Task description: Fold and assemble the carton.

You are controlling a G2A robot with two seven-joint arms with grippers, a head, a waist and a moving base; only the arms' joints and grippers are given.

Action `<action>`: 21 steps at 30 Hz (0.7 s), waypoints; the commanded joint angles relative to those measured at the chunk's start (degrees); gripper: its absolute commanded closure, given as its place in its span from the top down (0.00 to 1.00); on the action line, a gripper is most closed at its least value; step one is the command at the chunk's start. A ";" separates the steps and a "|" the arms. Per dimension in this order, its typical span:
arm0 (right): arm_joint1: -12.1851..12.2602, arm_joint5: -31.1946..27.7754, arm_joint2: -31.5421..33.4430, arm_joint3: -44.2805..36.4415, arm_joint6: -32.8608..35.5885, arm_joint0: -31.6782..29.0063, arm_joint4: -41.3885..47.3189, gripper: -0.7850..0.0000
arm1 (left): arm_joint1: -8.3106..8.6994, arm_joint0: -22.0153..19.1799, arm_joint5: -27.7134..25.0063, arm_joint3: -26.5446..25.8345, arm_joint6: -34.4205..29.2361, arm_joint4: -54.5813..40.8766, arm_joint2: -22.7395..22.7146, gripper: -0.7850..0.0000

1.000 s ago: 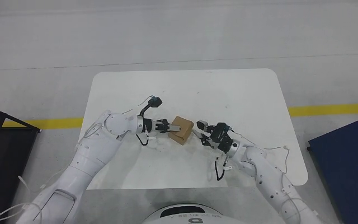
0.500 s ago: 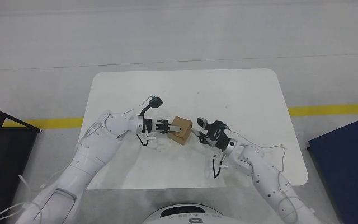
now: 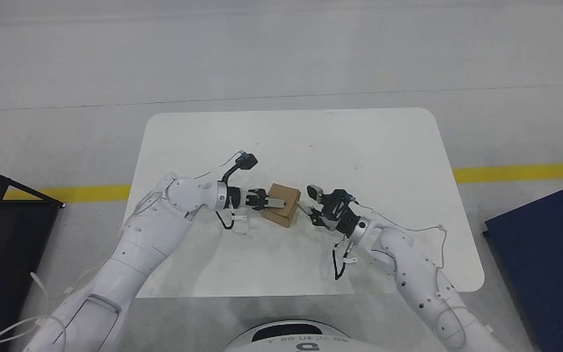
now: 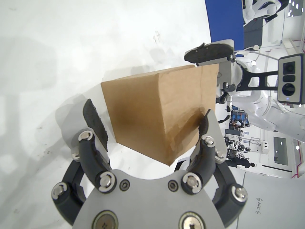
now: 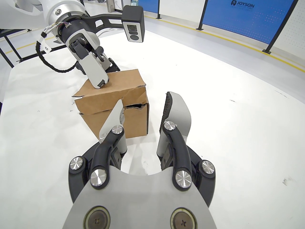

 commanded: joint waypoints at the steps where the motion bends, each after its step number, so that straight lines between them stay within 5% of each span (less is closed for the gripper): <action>1: -0.03 -0.08 -0.12 0.01 0.07 0.08 -0.06 0.49 | -0.02 -0.05 -0.10 0.03 -0.07 -0.19 0.10 1.00; 7: -0.15 0.04 -0.48 0.16 0.67 0.46 -0.15 0.65 | -0.03 -0.23 -0.97 0.28 0.00 -1.13 0.06 1.00; 21: -0.39 0.35 -1.36 -0.10 1.24 0.78 -0.64 0.69 | -0.07 -0.24 -1.70 0.74 0.20 -1.82 0.52 1.00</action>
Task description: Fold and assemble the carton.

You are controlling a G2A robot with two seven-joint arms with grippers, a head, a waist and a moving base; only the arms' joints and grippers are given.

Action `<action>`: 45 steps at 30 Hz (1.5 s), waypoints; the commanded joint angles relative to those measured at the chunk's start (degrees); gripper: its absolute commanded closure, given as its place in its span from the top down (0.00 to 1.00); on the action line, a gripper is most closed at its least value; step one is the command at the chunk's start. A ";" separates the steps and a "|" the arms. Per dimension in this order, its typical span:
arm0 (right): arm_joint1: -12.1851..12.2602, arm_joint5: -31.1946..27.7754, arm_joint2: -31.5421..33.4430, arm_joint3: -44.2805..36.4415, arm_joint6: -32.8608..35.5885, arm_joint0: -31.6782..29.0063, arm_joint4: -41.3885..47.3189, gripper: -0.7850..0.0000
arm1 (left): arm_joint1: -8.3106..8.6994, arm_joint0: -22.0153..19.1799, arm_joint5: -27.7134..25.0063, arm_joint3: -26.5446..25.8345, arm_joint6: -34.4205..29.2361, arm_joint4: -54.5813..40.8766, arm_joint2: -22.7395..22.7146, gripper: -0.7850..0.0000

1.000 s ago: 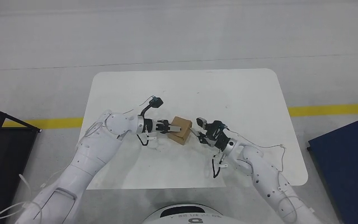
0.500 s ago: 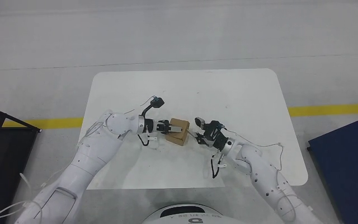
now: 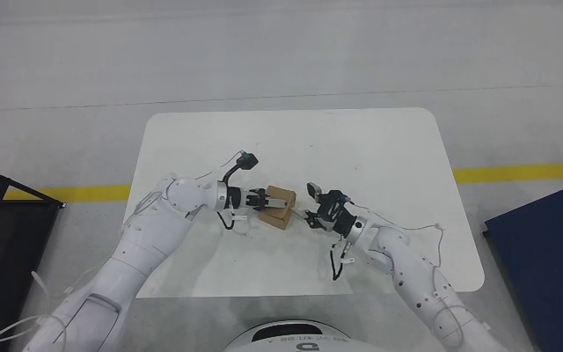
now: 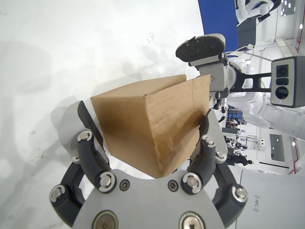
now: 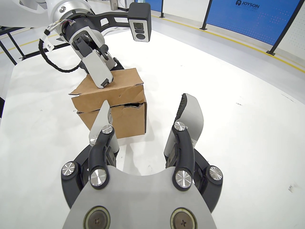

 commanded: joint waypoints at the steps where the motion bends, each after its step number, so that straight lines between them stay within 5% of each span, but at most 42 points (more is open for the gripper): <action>1: -0.06 0.14 -0.24 -0.09 0.14 0.09 -0.10 0.69 | -0.02 0.00 -0.02 0.03 0.04 -0.08 0.10 1.00; 45: -0.09 -0.53 -0.79 -0.99 0.30 -0.51 -1.47 0.71 | 0.06 0.04 -0.40 0.23 0.78 0.51 1.18 1.00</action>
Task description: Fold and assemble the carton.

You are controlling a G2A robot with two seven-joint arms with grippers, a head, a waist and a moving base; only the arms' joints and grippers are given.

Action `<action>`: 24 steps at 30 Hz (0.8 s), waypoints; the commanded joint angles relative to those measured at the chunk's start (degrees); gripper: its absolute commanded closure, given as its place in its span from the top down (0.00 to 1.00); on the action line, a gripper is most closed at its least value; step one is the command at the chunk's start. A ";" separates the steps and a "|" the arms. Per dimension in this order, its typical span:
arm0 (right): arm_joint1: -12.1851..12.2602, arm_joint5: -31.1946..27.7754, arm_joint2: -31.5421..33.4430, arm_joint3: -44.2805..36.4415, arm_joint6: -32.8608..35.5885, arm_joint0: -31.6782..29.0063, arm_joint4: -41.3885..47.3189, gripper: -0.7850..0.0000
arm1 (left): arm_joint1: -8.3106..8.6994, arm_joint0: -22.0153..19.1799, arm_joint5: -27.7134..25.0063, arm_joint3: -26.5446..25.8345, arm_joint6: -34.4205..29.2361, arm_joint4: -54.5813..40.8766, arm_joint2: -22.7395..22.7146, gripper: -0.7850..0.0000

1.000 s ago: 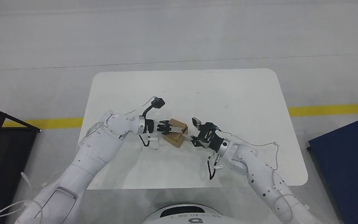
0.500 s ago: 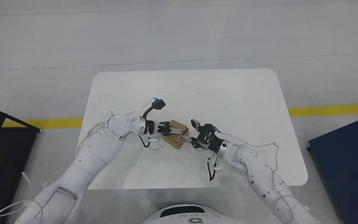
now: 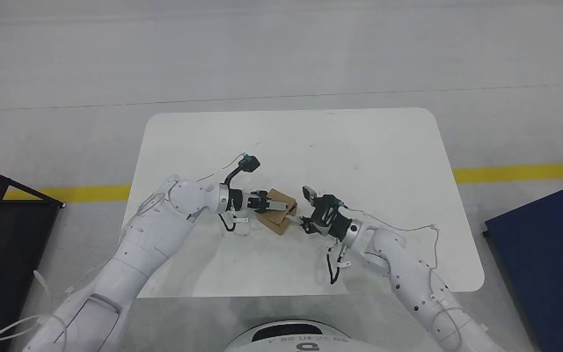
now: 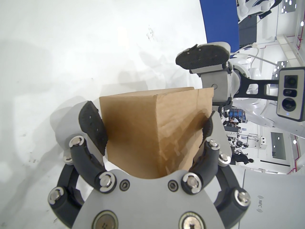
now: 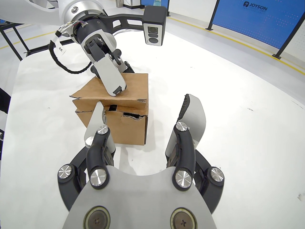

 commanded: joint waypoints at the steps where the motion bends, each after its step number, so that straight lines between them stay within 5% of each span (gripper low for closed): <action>1: 0.10 -0.37 0.28 0.02 -0.20 -0.16 -0.07 0.71 | 0.01 0.01 -0.01 -0.03 0.04 -0.07 -0.02 1.00; 24: 0.93 -3.53 1.57 -2.11 -1.90 -1.51 -2.02 0.68 | 0.09 -0.14 0.00 -0.07 0.16 -0.54 0.04 1.00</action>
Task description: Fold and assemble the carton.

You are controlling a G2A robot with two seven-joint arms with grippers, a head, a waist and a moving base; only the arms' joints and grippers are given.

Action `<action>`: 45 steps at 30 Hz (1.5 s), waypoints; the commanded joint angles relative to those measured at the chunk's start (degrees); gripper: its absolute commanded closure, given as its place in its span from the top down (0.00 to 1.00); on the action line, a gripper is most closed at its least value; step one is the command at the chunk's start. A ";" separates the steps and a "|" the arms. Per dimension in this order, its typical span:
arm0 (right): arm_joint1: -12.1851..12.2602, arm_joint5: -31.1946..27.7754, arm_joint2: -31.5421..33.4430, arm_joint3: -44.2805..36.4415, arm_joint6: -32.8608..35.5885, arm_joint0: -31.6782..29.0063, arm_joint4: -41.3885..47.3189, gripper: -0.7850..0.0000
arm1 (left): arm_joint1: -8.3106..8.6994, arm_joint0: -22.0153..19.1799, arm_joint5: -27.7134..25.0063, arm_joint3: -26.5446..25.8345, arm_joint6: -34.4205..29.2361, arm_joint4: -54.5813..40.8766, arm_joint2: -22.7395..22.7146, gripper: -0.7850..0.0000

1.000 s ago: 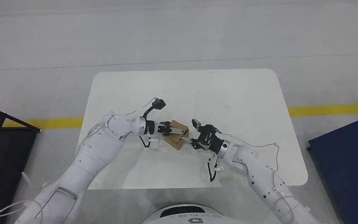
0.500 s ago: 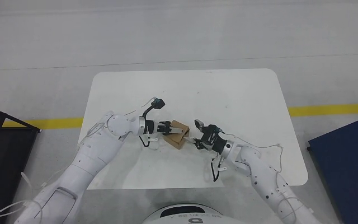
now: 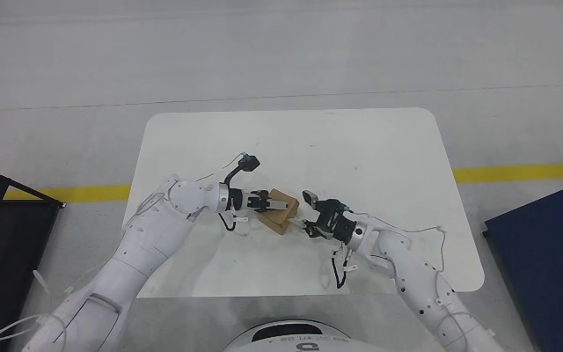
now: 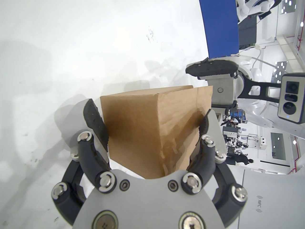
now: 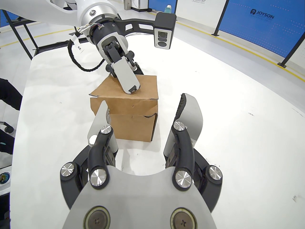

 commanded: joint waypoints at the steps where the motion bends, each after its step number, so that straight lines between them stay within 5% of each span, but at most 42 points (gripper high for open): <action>1: -0.08 0.30 -0.29 0.14 0.10 0.25 0.04 0.68 | 0.00 0.00 -0.02 0.06 0.03 -0.07 0.01 1.00; 45: -0.90 4.06 -2.86 0.86 1.34 1.71 0.86 0.68 | -0.14 -0.47 -0.94 1.48 -1.16 -3.66 0.36 0.99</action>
